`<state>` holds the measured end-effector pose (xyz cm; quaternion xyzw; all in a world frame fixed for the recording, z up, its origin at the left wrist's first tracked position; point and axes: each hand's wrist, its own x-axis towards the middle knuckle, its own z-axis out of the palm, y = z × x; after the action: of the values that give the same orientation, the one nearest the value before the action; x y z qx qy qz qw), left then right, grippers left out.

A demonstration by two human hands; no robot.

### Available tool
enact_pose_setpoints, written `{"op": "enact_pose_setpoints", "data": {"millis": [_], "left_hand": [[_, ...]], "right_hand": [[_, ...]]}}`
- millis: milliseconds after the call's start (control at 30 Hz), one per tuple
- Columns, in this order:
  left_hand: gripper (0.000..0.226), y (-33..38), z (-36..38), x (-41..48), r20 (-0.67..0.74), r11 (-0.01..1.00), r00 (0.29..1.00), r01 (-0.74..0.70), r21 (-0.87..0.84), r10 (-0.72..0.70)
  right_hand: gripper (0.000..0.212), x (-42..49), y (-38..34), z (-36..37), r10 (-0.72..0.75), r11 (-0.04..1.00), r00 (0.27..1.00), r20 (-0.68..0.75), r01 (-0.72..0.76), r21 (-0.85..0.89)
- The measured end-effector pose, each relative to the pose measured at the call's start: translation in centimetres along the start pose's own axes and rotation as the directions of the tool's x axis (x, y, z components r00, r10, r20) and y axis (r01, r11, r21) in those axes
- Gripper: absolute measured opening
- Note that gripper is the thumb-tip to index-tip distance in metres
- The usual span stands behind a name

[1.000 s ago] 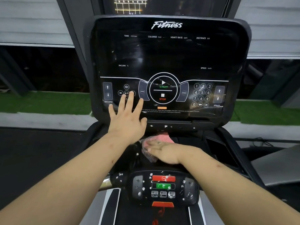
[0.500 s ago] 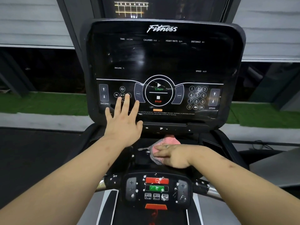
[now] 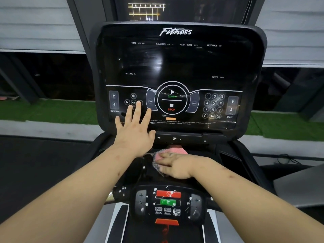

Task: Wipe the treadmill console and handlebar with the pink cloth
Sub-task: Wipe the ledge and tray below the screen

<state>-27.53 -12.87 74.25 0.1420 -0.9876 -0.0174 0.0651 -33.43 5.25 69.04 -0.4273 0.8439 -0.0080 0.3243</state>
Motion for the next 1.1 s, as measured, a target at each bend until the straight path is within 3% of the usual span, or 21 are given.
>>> {"op": "enact_pose_setpoints", "data": {"millis": [267,667,867,1100], "left_hand": [[0.075,0.0,-0.3,0.1,0.023,1.000,1.000,0.004,0.013,-0.005],[0.077,0.7,-0.7,0.0,0.050,0.998,0.998,0.052,-0.029,-0.050],[0.073,0.1,-0.6,-0.6,0.073,0.998,0.995,0.068,0.006,-0.068],[0.072,1.8,-0.9,-0.4,-0.076,0.999,0.996,0.053,0.009,-0.052]], "right_hand": [[0.062,-1.7,3.4,0.9,0.136,0.988,0.984,-0.118,-0.127,0.085],[0.061,-0.5,1.1,0.0,-0.032,0.993,0.998,-0.058,0.025,-0.116],[0.065,-1.0,3.9,0.8,0.023,0.990,0.997,-0.074,-0.032,-0.136],[0.068,-1.7,4.2,1.5,0.082,0.992,0.990,-0.112,-0.092,-0.081]]}}
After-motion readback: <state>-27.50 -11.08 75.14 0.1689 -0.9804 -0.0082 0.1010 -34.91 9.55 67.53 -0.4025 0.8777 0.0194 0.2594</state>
